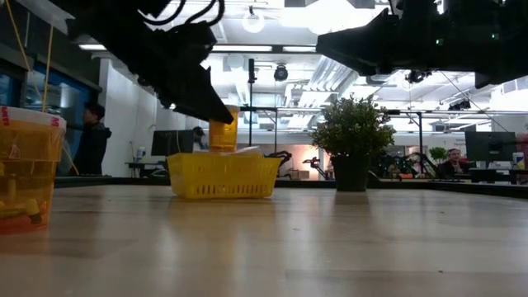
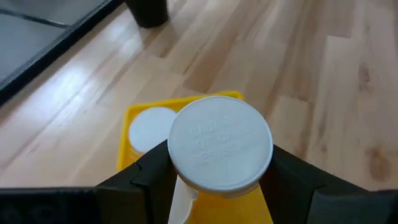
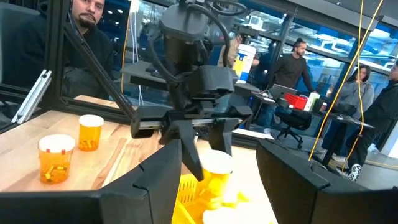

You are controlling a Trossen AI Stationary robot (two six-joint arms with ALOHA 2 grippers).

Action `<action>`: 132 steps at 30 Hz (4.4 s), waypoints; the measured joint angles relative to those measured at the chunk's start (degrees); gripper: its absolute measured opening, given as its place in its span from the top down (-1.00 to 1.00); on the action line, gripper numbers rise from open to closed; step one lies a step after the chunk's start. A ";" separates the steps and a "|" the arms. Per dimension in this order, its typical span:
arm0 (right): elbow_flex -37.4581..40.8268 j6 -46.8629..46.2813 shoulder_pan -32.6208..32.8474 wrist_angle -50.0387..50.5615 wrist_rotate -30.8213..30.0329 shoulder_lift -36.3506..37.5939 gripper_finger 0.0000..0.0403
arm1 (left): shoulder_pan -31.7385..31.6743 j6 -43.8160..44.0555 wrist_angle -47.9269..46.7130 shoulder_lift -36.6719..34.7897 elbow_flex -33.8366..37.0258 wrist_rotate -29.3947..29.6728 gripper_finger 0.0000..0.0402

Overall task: Pick and place pill bottles into a basket
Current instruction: Put the yellow pill bottle into the bin

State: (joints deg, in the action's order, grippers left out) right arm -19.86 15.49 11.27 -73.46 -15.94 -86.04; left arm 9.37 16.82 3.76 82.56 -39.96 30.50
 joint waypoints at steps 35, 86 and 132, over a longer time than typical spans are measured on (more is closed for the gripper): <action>0.00 0.00 0.00 0.05 -0.03 -0.01 0.01 | 0.39 -1.67 -0.51 -2.03 0.63 -3.16 -0.17; 0.00 0.61 0.02 0.36 0.09 -0.02 0.01 | -6.73 -1.32 0.80 1.98 0.69 -15.47 -0.63; 0.00 -2.15 0.03 1.65 -0.11 -0.02 0.01 | 42.87 39.96 -71.66 -7.69 -20.14 -12.69 -0.28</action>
State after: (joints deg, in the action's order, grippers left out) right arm -19.86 13.34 11.29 -71.81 -16.05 -86.06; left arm 52.24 56.78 -67.90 74.88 -60.10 17.81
